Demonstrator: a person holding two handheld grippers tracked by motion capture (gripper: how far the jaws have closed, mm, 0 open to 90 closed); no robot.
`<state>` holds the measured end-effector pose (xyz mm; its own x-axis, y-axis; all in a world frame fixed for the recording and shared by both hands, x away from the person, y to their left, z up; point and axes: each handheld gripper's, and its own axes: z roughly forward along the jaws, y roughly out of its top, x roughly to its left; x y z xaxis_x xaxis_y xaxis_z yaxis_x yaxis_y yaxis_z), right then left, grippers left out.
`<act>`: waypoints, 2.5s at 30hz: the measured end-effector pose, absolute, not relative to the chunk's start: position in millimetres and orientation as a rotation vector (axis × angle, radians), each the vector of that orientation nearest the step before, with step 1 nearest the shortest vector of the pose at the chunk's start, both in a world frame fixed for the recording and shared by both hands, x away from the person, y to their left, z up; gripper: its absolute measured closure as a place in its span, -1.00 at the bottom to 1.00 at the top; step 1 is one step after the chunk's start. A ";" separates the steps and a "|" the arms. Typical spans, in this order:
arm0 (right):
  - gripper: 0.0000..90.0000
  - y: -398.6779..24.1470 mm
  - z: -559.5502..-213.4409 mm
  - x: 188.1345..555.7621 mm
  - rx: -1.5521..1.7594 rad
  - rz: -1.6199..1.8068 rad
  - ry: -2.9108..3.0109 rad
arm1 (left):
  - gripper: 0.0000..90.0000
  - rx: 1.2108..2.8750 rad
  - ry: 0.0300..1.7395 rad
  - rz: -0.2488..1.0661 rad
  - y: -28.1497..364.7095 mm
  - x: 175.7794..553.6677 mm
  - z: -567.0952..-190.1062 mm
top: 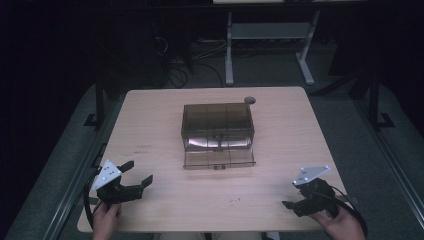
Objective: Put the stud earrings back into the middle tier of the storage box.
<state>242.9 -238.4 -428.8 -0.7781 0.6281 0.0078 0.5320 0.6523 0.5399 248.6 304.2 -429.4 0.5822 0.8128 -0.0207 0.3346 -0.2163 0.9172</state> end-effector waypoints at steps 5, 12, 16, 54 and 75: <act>-0.47 -225.3 -427.3 248.0 0.925 0.807 2.731 | -0.71 1.790 0.941 0.593 305.3 248.9 -428.8; -0.49 -196.6 -421.2 257.1 0.832 0.845 2.816 | -0.71 1.790 0.945 0.589 306.4 250.3 -429.4; -0.48 -184.2 -420.2 260.7 0.778 0.821 2.852 | -0.71 1.786 0.946 0.589 305.8 248.9 -429.0; 0.18 -114.0 -415.7 288.9 0.594 0.597 3.048 | -0.71 1.779 0.952 0.593 307.9 248.9 -428.5; 0.43 -87.0 -426.9 300.5 0.529 0.441 3.131 | -0.71 1.776 0.954 0.588 308.3 249.0 -428.4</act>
<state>300.5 -87.0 -426.9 -0.9435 0.3131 0.1085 0.3309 0.9077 0.2580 249.0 308.3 -428.4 0.5712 0.8200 -0.0354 0.3365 -0.1947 0.9214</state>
